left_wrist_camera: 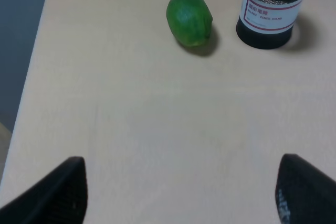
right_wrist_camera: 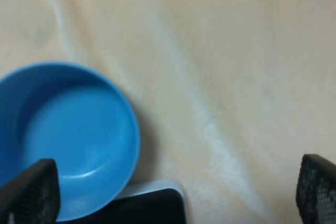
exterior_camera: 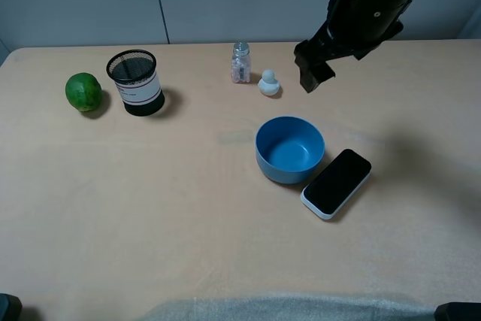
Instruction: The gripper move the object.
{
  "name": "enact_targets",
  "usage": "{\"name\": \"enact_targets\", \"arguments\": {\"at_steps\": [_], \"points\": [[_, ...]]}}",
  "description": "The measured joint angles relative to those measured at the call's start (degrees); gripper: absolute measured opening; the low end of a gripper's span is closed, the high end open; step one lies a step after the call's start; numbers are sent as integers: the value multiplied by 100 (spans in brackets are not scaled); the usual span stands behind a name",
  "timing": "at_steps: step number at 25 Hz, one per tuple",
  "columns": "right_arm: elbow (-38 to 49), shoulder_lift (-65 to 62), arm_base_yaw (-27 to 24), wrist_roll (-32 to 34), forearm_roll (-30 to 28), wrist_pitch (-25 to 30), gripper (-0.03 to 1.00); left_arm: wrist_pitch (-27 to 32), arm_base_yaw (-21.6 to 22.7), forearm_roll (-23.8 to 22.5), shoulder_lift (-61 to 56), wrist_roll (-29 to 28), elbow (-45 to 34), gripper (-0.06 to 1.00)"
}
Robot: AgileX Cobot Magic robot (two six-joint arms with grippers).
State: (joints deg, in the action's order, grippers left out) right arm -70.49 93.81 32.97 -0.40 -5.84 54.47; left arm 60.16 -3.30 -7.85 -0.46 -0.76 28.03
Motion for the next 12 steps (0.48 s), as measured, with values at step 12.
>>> {"name": "enact_targets", "arguments": {"at_steps": [12], "points": [[0, -1502, -1224, 365, -66, 310, 68, 0, 0, 0, 0, 0, 0, 80]]}}
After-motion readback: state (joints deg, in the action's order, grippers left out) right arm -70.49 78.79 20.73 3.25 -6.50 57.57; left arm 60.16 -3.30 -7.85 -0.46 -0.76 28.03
